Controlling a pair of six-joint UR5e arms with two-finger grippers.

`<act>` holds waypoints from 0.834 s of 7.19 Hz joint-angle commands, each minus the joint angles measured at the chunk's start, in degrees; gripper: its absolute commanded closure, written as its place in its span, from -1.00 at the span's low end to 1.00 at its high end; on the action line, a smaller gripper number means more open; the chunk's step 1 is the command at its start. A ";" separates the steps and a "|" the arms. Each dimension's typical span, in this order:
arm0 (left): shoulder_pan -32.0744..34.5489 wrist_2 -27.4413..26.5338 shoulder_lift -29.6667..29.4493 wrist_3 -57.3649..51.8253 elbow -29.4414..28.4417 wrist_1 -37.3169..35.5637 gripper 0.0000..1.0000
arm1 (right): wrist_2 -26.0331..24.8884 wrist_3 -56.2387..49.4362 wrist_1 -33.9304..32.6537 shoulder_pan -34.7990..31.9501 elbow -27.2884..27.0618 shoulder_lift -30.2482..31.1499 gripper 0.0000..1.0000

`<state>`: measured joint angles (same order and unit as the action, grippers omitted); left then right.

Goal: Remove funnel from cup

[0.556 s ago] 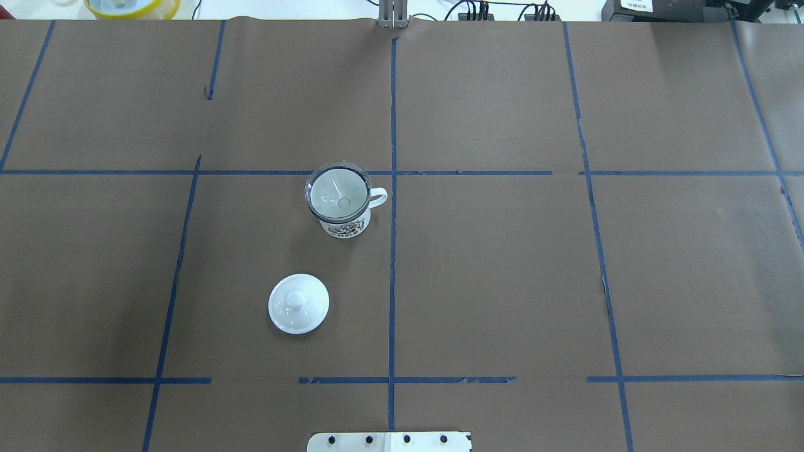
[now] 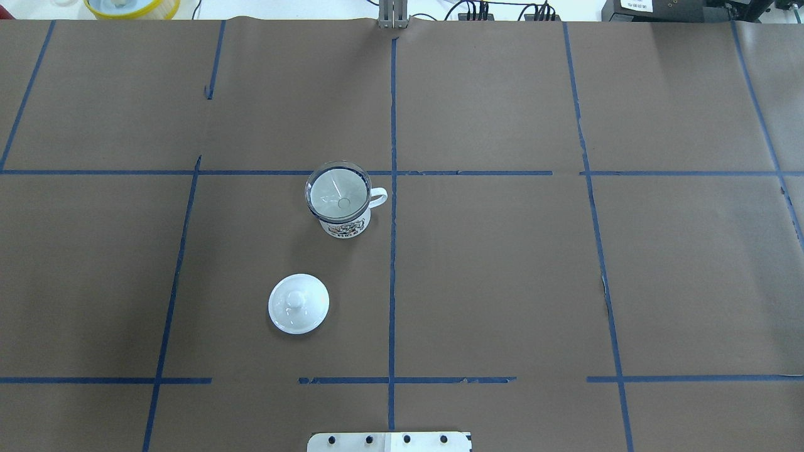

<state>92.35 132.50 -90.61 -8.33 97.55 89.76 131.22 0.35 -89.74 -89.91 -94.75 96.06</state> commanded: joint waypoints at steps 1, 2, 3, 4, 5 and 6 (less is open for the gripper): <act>-0.24 -2.69 -0.36 0.16 1.68 0.33 -1.00 | 0.00 0.00 0.00 0.00 0.00 0.00 -1.00; -0.24 -2.86 -2.10 0.33 2.03 3.11 -1.00 | 0.00 0.00 0.00 0.00 0.00 0.00 -1.00; -0.50 -2.86 -3.94 0.34 1.42 11.23 -1.00 | 0.00 0.00 0.00 0.00 0.00 0.00 -1.00; -0.85 -3.21 -5.27 0.42 0.02 21.41 -1.00 | 0.00 0.00 0.00 0.00 0.00 0.00 -1.00; -0.94 -2.95 -6.67 1.03 -1.99 27.78 -1.00 | 0.00 0.00 0.00 0.00 0.00 0.00 -1.00; -2.68 -2.69 -9.73 14.61 -1.84 27.84 -1.00 | 0.00 0.00 0.00 0.00 0.00 0.00 -1.00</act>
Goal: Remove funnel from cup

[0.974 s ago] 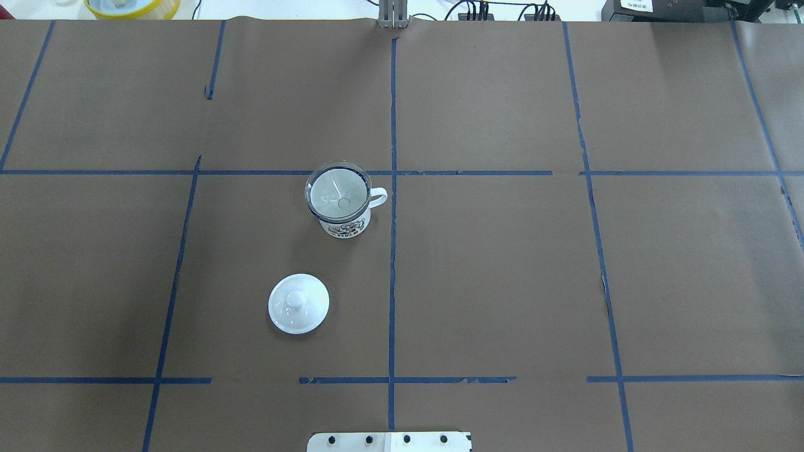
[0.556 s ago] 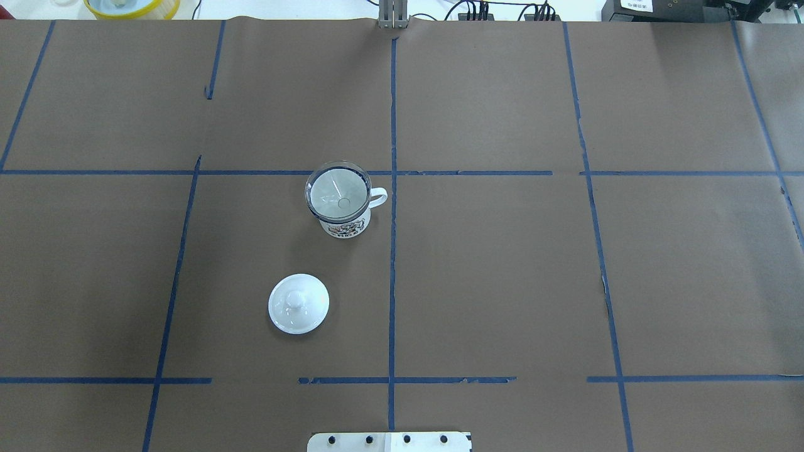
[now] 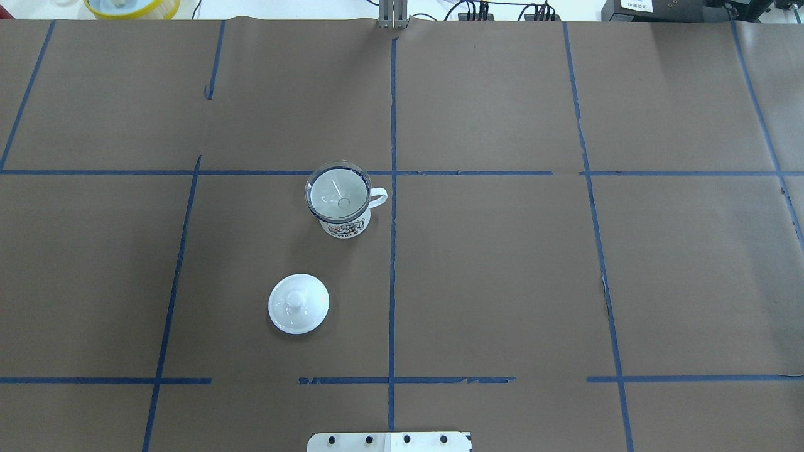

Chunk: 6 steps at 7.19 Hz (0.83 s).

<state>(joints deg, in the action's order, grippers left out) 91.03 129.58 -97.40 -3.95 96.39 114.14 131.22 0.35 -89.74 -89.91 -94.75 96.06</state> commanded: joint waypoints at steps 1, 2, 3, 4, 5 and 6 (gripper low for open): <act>-4.95 0.41 -5.40 20.29 -0.50 3.72 -1.00 | 0.00 0.00 0.00 0.00 0.00 0.00 -1.00; -7.51 2.85 -9.08 25.78 -0.85 3.11 -1.00 | 0.00 0.00 0.00 0.00 0.00 0.00 -1.00; -11.80 3.14 -12.08 33.23 -0.24 2.93 -1.00 | 0.00 0.00 0.00 0.00 0.00 0.00 -1.00; -19.76 -2.43 -16.11 46.45 0.72 2.58 -1.00 | 0.00 0.00 0.00 0.00 0.00 0.00 -1.00; -26.71 -6.92 -21.46 53.63 0.47 -3.34 -1.00 | 0.00 0.00 0.00 0.00 0.00 0.00 -1.00; -30.70 -7.58 -29.17 59.44 0.29 -14.88 -1.00 | 0.00 0.00 0.00 0.00 0.00 0.00 -1.00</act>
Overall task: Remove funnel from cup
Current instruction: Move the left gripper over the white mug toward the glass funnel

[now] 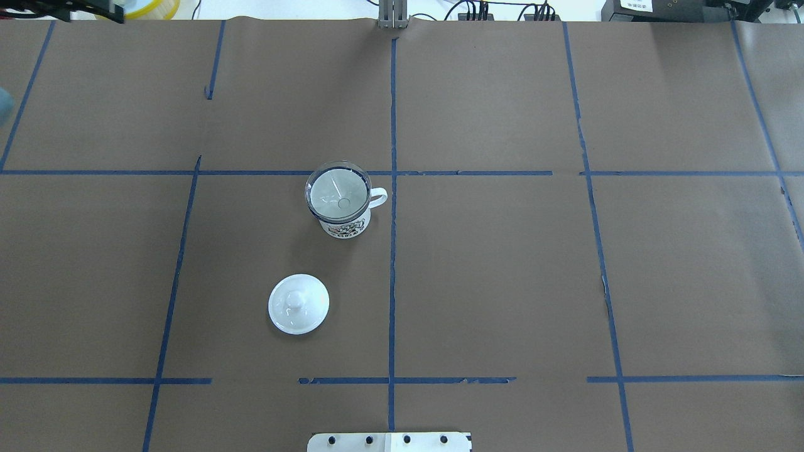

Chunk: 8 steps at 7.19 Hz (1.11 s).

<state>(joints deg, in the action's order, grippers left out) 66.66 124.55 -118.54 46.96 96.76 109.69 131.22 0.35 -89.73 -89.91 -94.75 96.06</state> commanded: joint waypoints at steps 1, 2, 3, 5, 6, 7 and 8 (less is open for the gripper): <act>-9.50 -2.74 -12.99 16.68 0.18 -17.69 -1.00 | 0.00 0.00 0.00 0.00 0.00 0.00 -1.00; -12.84 -2.82 -17.39 24.07 -1.64 -20.98 -1.00 | 0.00 0.00 0.00 0.00 0.00 0.00 -1.00; -15.49 -3.09 -22.65 27.98 -6.10 -24.67 -1.00 | 0.00 0.00 0.00 0.00 0.00 0.00 -1.00; -21.02 -3.96 -27.79 32.04 -14.54 -26.11 -1.00 | 0.00 0.00 0.00 0.00 0.00 0.00 -1.00; -23.75 -5.36 -29.19 33.97 -17.71 -26.11 -0.96 | 0.00 0.00 0.00 0.00 0.00 0.00 -1.00; -24.99 -6.33 -29.56 34.34 -18.96 -26.02 -0.85 | 0.00 0.00 0.00 0.00 0.00 0.00 -1.00; -26.05 -7.39 -29.30 34.34 -19.06 -25.93 -0.75 | 0.00 0.00 0.00 0.00 0.00 0.00 -1.00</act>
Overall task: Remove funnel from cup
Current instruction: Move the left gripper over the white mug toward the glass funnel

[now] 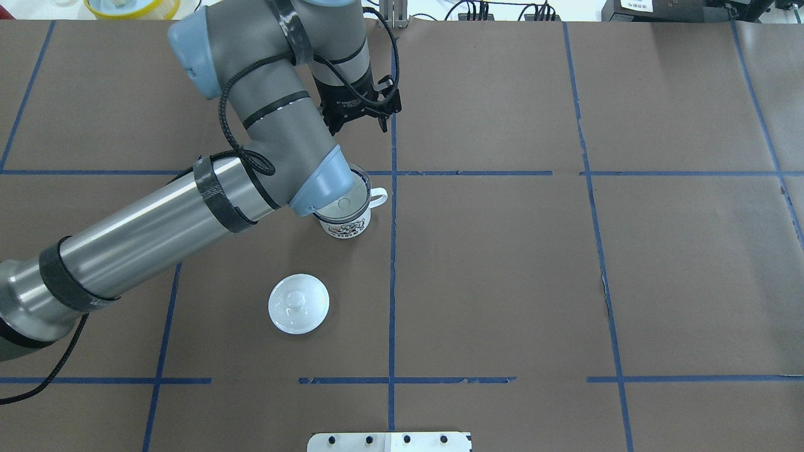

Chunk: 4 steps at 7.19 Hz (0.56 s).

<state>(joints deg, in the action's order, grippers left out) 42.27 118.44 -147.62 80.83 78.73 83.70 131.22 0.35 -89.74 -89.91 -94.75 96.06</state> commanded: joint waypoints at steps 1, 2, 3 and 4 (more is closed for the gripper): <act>-2.53 -1.89 0.14 0.47 -1.04 0.06 -0.62 | 0.00 0.00 0.00 0.00 0.00 0.00 -1.00; -3.15 -1.90 0.23 0.47 -1.04 0.06 -0.51 | 0.00 0.00 0.00 0.00 -0.09 0.00 -1.00; -3.42 -1.81 0.40 0.47 -1.04 0.14 -0.36 | 0.00 0.00 0.00 0.00 0.00 0.00 -1.00; -3.42 -1.81 0.49 0.30 -1.04 0.23 0.02 | 0.00 0.00 0.00 0.00 0.00 0.00 -1.00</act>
<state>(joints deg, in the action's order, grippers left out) 39.06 116.65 -147.27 81.25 77.72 83.84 131.22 0.35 -89.74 -89.91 -94.77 96.06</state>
